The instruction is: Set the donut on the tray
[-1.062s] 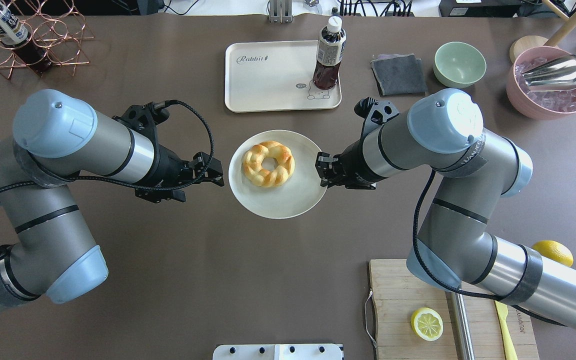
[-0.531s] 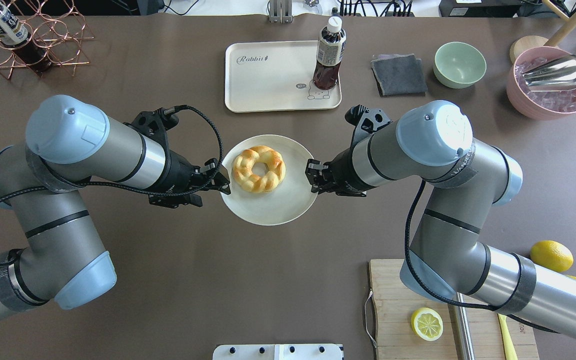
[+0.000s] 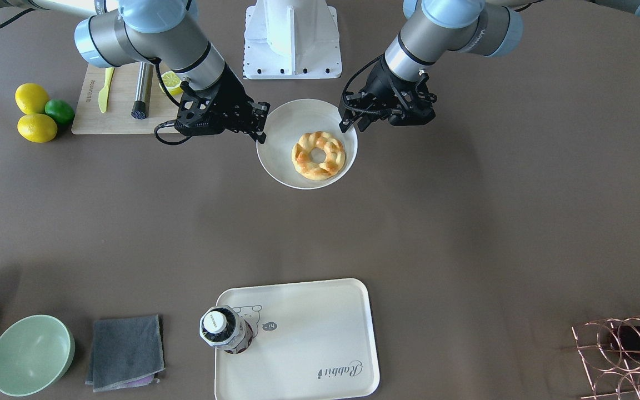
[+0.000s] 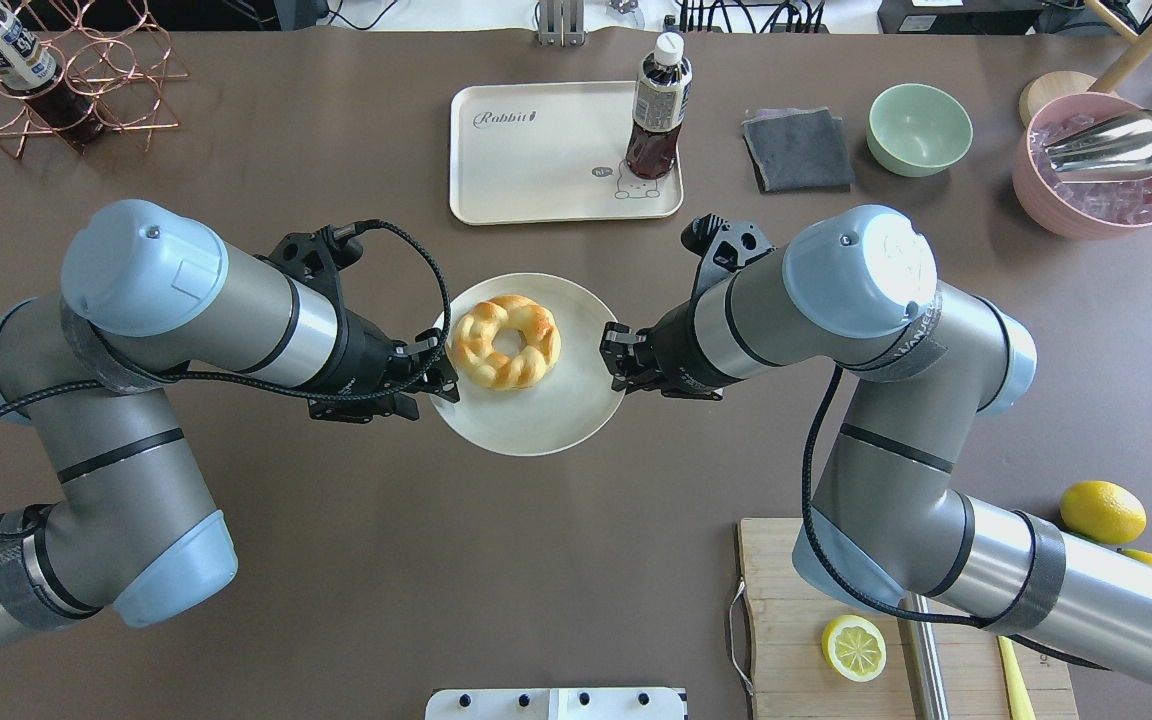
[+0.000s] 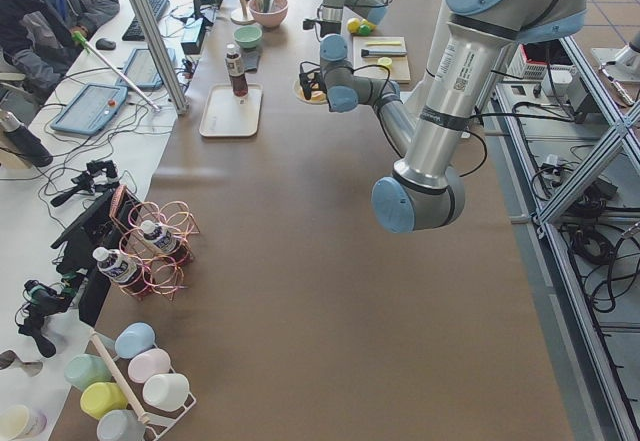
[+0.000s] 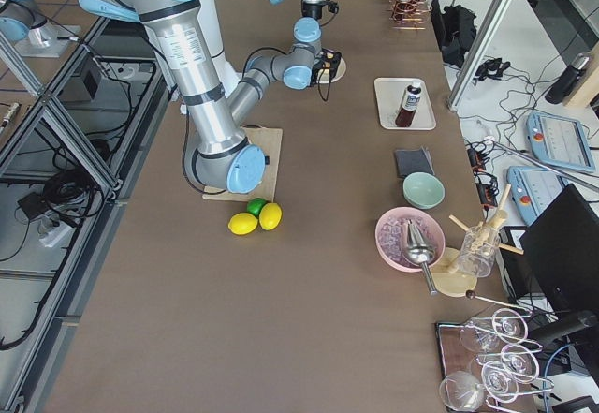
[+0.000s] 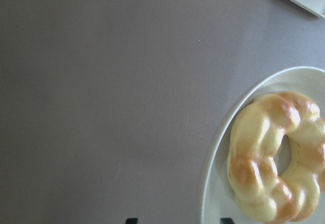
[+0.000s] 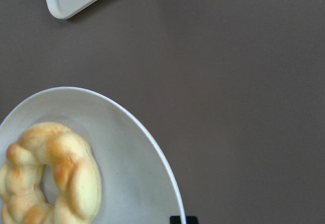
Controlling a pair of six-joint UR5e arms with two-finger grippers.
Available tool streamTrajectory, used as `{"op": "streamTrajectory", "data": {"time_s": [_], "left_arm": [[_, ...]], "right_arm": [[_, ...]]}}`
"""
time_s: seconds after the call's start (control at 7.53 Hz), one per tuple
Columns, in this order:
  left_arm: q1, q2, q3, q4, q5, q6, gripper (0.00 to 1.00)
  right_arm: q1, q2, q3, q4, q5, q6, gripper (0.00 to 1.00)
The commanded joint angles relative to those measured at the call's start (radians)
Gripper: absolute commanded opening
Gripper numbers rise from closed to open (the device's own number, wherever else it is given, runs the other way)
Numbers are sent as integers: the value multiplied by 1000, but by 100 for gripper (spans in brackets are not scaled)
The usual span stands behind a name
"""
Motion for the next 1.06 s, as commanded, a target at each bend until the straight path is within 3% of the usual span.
{"op": "streamTrajectory", "data": {"time_s": [0.0,0.4,0.53,0.8,0.93], "left_arm": [[11,-2,-2,-1,0,-22,4],[11,-4,-2,-3,30,-25,0],[11,-4,0,-3,35,-25,0],[-36,-37,49,-7,35,-28,0],[-85,-74,128,-47,35,-31,0]], "right_arm": [[-8,7,0,1,0,8,0],[-7,2,14,-1,11,8,0],[-5,2,20,-1,5,8,99],[33,-11,29,-2,24,7,100],[66,-46,34,-1,58,-4,100]]}}
